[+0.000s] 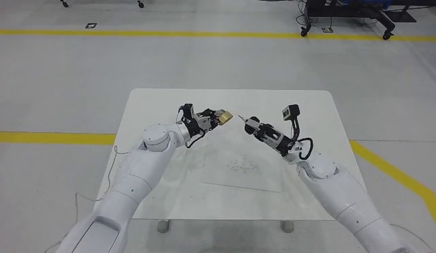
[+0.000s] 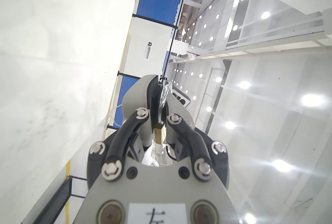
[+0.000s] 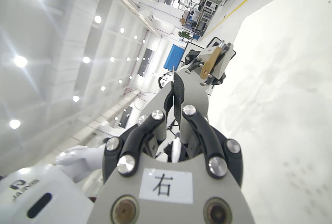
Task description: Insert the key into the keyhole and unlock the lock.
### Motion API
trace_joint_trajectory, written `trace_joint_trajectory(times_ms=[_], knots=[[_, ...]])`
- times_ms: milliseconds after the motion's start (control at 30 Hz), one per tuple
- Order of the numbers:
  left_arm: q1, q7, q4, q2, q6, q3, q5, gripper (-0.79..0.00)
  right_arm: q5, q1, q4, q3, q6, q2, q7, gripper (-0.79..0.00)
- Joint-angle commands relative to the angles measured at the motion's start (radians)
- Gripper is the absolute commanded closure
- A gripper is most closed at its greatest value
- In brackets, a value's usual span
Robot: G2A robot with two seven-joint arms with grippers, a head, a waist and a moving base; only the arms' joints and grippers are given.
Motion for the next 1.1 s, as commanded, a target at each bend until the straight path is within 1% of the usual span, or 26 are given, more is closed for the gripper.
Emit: trace_joint_trajectory(times_ms=[0,33,67,100,333,400,500,733,867,1067], knots=[[0.006,0.011,-0.006,-0.001,0.0,-0.002,0.002,0.0,0.0,-0.027,-0.025,0.017,0.065,0.006,0.003,0.0],[0.008,0.014,-0.009,-0.002,0.007,-0.002,0.002,0.0,-0.006,-0.044,-0.051,0.025,0.117,0.01,0.005,0.0],[0.009,0.016,-0.008,-0.002,0.014,-0.002,0.0,0.0,0.001,-0.053,-0.064,0.029,0.143,0.012,0.009,0.0],[0.01,0.012,-0.008,-0.004,0.032,-0.003,-0.013,0.0,0.001,-0.053,-0.064,0.029,0.143,0.012,0.009,0.0],[0.01,0.012,-0.008,-0.004,0.032,-0.003,-0.013,0.0,0.001,-0.053,-0.064,0.029,0.143,0.012,0.009,0.0],[0.021,0.029,-0.019,-0.003,0.029,-0.006,-0.007,0.0,-0.002,-0.054,-0.066,0.028,0.146,0.011,0.007,0.0],[0.035,0.05,-0.046,0.001,0.028,-0.015,0.013,0.0,-0.109,-0.059,-0.099,0.008,0.194,0.007,-0.066,0.0],[0.054,0.051,-0.08,0.007,0.036,-0.023,0.051,0.0,-0.235,-0.069,-0.157,-0.036,0.291,-0.013,-0.231,0.0],[0.057,0.056,-0.088,0.009,0.031,-0.027,0.076,0.0,-0.263,-0.078,-0.187,-0.035,0.321,-0.019,-0.277,0.0],[0.057,0.065,-0.093,0.011,0.007,-0.028,0.123,0.0,-0.274,-0.089,-0.211,-0.023,0.345,-0.025,-0.292,0.0]])
